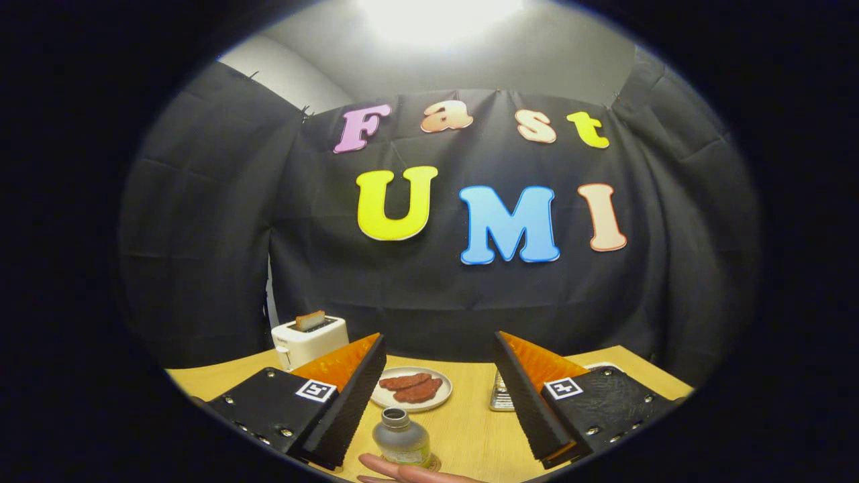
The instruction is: Take the bottle from table, then pour the juice into the cup, finally place the bottle on the coaster
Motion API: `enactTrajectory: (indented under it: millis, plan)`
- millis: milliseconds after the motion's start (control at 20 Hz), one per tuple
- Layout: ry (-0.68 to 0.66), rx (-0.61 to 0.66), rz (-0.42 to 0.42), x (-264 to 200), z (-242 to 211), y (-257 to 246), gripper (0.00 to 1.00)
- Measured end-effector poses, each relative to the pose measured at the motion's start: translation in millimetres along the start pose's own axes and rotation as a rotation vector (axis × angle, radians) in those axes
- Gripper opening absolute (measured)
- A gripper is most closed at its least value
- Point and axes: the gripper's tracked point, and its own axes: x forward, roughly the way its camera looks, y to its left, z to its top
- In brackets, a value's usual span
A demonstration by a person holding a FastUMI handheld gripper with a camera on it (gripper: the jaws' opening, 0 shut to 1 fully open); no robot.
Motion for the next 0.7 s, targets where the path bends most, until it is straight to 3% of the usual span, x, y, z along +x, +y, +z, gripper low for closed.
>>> enactTrajectory:
  millis: [150,350,700]
  plan:
    - [0.020,-0.005,-0.092,-16,50,-32,0.97]
    - [-0.001,-0.002,-0.112,-51,97,-49,0.97]
    - [0.015,-0.034,-0.134,-85,90,-84,0.97]
